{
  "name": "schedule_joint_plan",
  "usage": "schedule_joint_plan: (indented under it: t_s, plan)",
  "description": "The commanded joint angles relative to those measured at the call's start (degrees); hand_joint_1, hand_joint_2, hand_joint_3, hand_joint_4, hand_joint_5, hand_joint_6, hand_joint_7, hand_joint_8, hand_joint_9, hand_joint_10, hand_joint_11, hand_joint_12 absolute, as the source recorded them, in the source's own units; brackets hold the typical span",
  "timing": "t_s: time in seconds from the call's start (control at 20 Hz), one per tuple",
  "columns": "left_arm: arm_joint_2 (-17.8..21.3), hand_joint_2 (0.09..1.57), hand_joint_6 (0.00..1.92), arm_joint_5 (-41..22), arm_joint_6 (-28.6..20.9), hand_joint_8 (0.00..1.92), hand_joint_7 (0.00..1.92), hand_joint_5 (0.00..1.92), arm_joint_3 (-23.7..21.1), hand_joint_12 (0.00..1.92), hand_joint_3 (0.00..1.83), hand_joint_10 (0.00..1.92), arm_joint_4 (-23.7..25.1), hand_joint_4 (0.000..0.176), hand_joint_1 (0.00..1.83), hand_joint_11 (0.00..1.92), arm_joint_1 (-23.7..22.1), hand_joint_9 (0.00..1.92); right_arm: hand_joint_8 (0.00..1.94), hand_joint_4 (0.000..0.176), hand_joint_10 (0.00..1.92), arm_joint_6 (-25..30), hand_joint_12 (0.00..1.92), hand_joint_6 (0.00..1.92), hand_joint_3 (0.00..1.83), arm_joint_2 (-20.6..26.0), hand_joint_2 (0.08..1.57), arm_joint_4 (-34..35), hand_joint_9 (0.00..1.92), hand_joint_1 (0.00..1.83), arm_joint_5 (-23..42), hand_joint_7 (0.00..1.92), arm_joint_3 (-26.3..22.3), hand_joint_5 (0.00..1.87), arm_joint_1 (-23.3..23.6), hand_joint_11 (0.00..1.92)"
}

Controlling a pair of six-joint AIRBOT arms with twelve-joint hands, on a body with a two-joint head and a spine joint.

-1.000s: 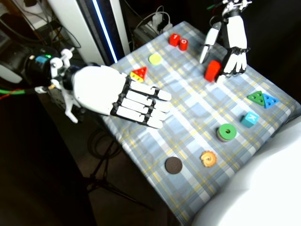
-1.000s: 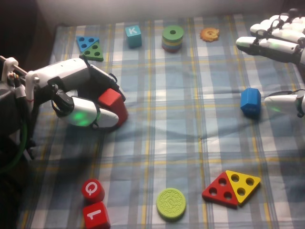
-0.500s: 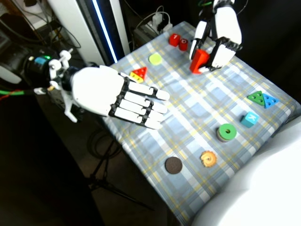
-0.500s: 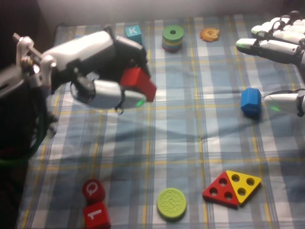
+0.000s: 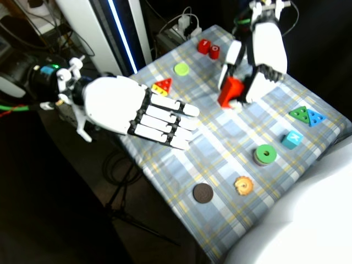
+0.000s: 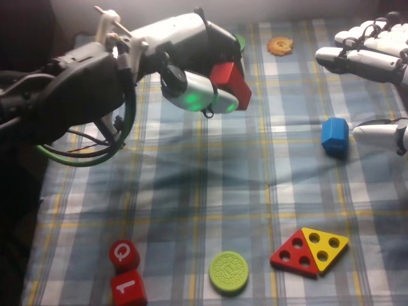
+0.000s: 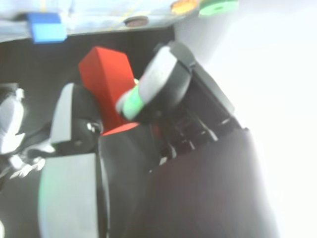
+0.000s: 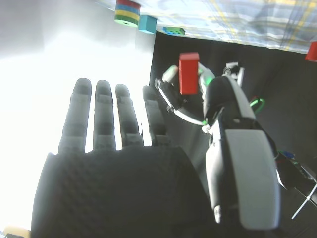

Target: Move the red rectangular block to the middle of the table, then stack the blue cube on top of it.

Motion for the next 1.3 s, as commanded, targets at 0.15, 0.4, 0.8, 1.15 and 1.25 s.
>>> schedule_joint_plan:
  t_s: [0.15,0.4,0.8,1.15,1.25]
  plan:
    - [-3.74,1.19,1.03,-1.22,1.19,1.45,0.84,0.85,4.03,1.92,0.0,1.6,-4.17,0.0,1.22,0.75,-0.24,0.81,0.0,0.121,0.0,0.39,0.0,0.0,0.0,-0.28,1.26,0.52,0.0,0.31,7.24,0.0,0.13,0.0,0.29,0.0]
    - [-5.24,1.28,1.22,-0.18,1.38,1.68,0.72,0.66,5.28,1.92,0.0,1.91,-5.43,0.0,1.18,0.39,1.03,0.45,0.0,0.13,0.0,0.59,0.0,0.0,0.0,-0.33,1.25,0.53,0.0,0.31,7.28,0.0,0.17,0.0,0.23,0.0]
    - [-5.03,1.0,0.23,-0.69,4.16,0.19,0.3,0.41,3.35,1.4,0.0,0.67,-5.36,0.091,0.98,0.0,1.69,0.0,0.0,0.137,0.0,0.72,0.0,0.0,0.0,-0.34,1.26,0.62,0.0,0.35,7.44,0.0,0.21,0.0,0.09,0.0]
    - [1.26,0.99,0.0,-8.26,4.19,0.0,0.0,0.09,-5.36,0.0,0.0,0.0,-0.34,0.167,0.87,0.0,2.22,0.0,0.0,0.136,0.0,1.02,0.0,0.0,0.0,-0.34,1.22,1.03,0.0,0.47,7.85,0.0,0.17,0.0,-0.19,0.0]
    - [5.54,1.03,0.0,-13.98,4.19,0.0,0.0,0.0,-10.8,0.0,0.01,0.0,2.5,0.133,0.85,0.0,2.74,0.0,0.0,0.107,0.0,1.14,0.0,0.0,0.0,-0.34,1.21,1.03,0.0,0.39,8.0,0.0,0.12,0.0,-0.26,0.0]
